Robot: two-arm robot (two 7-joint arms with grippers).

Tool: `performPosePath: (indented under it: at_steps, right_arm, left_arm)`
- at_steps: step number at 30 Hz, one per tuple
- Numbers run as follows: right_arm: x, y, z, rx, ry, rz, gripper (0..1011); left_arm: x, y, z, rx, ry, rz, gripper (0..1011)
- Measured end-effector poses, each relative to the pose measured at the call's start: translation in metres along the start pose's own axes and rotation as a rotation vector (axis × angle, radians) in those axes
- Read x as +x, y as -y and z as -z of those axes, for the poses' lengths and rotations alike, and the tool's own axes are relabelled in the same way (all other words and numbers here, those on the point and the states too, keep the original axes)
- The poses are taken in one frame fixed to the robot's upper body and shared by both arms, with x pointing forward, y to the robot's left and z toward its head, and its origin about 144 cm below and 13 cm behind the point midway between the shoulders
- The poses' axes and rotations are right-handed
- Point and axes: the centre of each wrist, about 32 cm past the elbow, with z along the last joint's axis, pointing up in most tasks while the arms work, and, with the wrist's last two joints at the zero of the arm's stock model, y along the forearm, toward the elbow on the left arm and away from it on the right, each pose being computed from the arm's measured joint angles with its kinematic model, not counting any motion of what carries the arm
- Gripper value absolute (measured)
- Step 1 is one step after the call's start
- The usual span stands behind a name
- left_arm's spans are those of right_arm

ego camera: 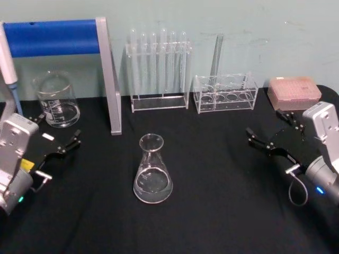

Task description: Grasp the erlenmeyer flask with one hand, shake it three times, then place it back.

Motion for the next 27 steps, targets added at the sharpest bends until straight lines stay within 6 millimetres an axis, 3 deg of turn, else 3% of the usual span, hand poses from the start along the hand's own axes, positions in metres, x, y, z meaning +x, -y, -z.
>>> performPosePath:
  at_steps: [15,27]
  right_arm:
    - [0.001,0.014,-0.015,0.062,-0.197,-0.303,1003]
    - [-0.018,-0.005,-0.018,0.087,-0.256,-0.51,1002]
  left_arm:
    - [0.0,0.0,0.0,0.0,0.0,0.0,1001]
    - [0.0,0.0,0.0,0.0,0.0,0.0,1001]
